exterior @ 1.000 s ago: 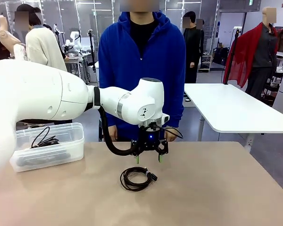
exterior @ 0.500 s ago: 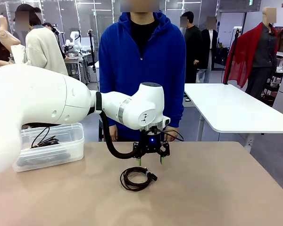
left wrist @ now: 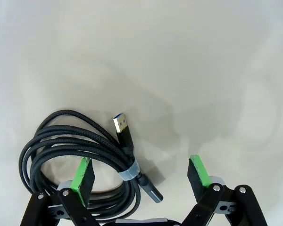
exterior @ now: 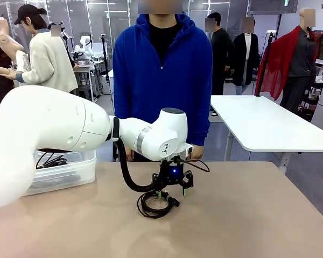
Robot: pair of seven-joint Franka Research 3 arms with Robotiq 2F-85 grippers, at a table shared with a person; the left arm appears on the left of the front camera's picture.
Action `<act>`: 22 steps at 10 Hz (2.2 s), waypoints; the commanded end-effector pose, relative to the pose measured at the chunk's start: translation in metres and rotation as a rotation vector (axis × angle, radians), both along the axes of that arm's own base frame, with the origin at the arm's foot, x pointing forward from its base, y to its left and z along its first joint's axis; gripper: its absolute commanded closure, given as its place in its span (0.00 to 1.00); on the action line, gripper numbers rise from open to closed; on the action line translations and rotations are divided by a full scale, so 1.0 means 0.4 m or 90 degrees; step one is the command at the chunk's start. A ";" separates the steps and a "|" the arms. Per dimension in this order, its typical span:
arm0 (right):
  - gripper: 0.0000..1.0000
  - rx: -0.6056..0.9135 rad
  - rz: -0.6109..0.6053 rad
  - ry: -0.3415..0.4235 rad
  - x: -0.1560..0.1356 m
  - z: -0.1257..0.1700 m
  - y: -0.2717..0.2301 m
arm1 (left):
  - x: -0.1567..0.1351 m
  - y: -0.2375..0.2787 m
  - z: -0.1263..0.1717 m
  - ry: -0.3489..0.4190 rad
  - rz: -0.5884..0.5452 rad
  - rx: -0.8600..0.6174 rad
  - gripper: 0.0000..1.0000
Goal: Organize and store the cables.
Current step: Place the USB Extension Cable into the Organizing box.
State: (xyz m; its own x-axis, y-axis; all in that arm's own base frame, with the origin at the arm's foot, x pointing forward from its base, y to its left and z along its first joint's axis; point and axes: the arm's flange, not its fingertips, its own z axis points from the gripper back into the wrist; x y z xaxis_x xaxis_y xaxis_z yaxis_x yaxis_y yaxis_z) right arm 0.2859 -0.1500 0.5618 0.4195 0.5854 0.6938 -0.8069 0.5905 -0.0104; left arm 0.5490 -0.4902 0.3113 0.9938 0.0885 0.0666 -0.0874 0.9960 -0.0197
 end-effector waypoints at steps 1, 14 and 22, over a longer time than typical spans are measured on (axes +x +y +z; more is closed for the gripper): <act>0.00 -0.002 0.002 -0.006 0.003 0.001 0.001 | -0.014 0.004 0.009 -0.019 0.022 0.012 0.00; 0.00 -0.002 0.002 -0.006 0.003 0.001 0.001 | -0.046 0.035 0.007 -0.045 0.077 0.065 1.00; 0.00 -0.002 0.002 -0.006 0.003 0.001 0.001 | -0.129 0.094 0.226 -0.092 -0.027 0.072 1.00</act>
